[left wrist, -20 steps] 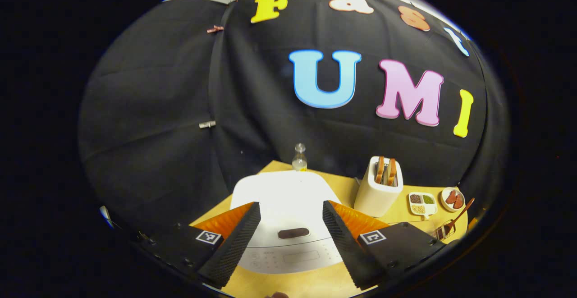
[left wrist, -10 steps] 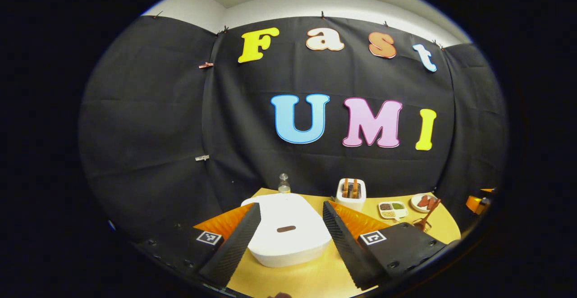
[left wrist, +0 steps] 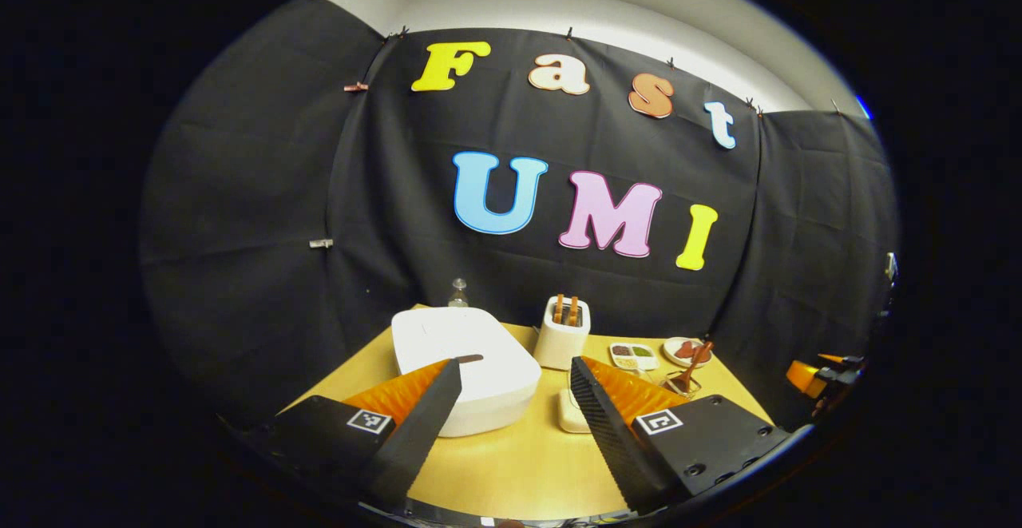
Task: Close the left gripper, press the button to open the rice cooker; take a wooden spoon from the chopstick holder with the right hand, scoop a spoonful of rice and pour it into the rice cooker, then put the wooden spoon back into the chopstick holder.
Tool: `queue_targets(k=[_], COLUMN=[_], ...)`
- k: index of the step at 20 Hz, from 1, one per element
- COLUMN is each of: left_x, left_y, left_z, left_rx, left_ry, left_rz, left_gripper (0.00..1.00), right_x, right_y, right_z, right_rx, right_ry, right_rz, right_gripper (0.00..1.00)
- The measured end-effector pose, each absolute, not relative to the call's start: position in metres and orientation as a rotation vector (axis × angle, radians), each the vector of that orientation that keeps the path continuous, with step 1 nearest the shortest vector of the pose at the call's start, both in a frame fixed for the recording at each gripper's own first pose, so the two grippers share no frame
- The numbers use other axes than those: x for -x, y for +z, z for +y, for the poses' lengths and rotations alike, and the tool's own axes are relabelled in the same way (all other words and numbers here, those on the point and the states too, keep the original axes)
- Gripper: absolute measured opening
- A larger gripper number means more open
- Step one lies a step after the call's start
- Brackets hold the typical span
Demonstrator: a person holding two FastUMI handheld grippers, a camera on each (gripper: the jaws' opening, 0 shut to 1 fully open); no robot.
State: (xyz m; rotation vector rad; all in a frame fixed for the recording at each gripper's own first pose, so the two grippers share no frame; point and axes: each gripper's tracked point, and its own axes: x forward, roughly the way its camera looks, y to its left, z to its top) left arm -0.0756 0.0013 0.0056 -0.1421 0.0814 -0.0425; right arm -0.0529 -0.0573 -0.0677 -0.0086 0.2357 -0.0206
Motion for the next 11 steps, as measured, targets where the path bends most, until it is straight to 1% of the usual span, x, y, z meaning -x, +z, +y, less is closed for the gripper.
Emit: queue_targets(k=[5, 11], left_x=[0.083, 0.086], left_y=[0.013, 0.012], left_z=[0.0, 0.016], left_rx=[0.11, 0.099], left_ry=[-0.091, -0.09], left_rz=[0.053, 0.045], left_gripper=[0.95, 0.95], right_x=[0.059, 0.067], right_y=[-0.05, -0.049], right_z=[-0.035, -0.02], right_rx=[0.014, 0.023], right_ry=[0.002, 0.009], right_rz=[0.19, 0.189], right_gripper=[0.99, 0.99])
